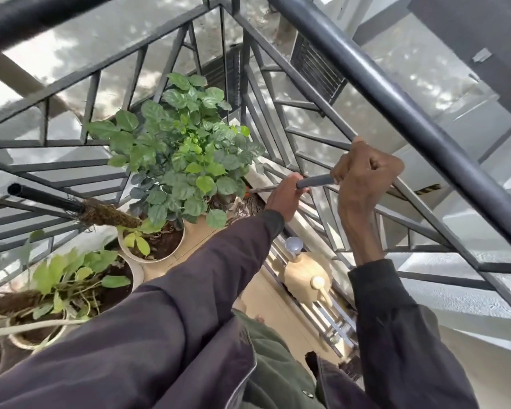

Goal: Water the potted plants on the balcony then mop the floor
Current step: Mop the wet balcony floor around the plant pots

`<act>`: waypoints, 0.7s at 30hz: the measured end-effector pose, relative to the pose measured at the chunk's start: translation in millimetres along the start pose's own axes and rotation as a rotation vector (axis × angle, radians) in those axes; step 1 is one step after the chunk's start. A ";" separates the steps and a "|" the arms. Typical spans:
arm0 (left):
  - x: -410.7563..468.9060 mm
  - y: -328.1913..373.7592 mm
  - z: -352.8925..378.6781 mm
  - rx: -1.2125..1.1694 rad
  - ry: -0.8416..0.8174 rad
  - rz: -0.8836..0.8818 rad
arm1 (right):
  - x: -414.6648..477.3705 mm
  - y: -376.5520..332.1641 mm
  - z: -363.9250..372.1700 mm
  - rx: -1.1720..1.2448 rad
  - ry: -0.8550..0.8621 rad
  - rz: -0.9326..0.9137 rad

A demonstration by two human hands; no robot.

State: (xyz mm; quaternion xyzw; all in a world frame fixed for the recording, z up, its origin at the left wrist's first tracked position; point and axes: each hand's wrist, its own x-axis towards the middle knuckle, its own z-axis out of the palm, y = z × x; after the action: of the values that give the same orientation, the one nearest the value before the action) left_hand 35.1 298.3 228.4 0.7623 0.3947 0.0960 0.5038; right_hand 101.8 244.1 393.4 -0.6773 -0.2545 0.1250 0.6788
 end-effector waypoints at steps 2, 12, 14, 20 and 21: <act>-4.3 2.0 -1.9 -0.018 0.000 0.013 | 0.2 -6.4 1.1 -0.030 0.032 0.029; -69.2 9.5 0.7 0.112 -0.028 -0.092 | -23.6 -33.0 -15.8 0.021 0.063 0.199; -94.5 1.1 5.0 0.134 -0.028 -0.129 | -41.4 -31.1 -22.1 0.034 0.055 0.237; -176.6 -38.1 12.4 0.247 -0.037 -0.206 | -117.4 -9.4 -43.0 0.094 0.021 0.310; -189.5 -44.7 12.1 0.259 -0.060 -0.230 | -130.0 -5.9 -44.9 0.128 0.018 0.337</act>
State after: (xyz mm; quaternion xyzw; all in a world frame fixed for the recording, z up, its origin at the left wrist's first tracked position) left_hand -107.8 165.6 232.6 0.7733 0.4730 -0.0366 0.4206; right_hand 14.7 138.5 378.4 -0.6671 -0.1227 0.2467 0.6922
